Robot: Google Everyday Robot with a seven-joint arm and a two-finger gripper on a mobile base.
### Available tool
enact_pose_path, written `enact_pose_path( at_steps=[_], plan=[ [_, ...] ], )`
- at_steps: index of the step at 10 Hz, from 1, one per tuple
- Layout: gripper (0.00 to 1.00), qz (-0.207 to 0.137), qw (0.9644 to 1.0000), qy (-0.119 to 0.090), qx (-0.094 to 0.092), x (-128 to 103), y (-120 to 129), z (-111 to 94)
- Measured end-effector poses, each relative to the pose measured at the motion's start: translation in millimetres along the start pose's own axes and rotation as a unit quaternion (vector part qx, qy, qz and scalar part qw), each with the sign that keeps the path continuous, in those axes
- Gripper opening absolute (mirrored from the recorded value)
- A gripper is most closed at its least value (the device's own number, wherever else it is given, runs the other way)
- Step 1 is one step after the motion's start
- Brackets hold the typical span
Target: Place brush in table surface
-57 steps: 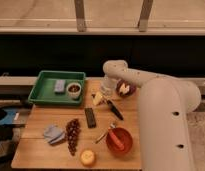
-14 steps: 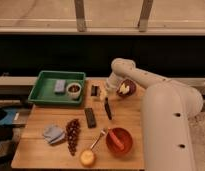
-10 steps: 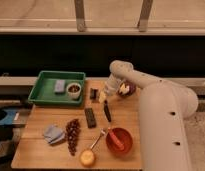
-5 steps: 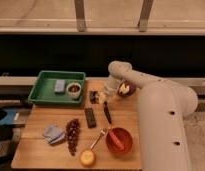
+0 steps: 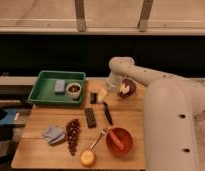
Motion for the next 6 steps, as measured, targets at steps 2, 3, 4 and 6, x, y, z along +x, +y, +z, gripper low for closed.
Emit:
enact_pose_path(
  at_steps=[2,3,4,6],
  plan=[
    [0.73,0.012,0.9988,-0.038,0.027,-1.7,-7.0,-42.3],
    [0.73,0.016,0.9984,-0.043,0.033,0.2,-10.5,-49.4],
    [0.73,0.014,0.9985,-0.044,0.031,-0.8,-8.3,-48.8],
    [0.73,0.013,0.9985,-0.044,0.031,-2.0,-6.9,-48.7]
  ],
)
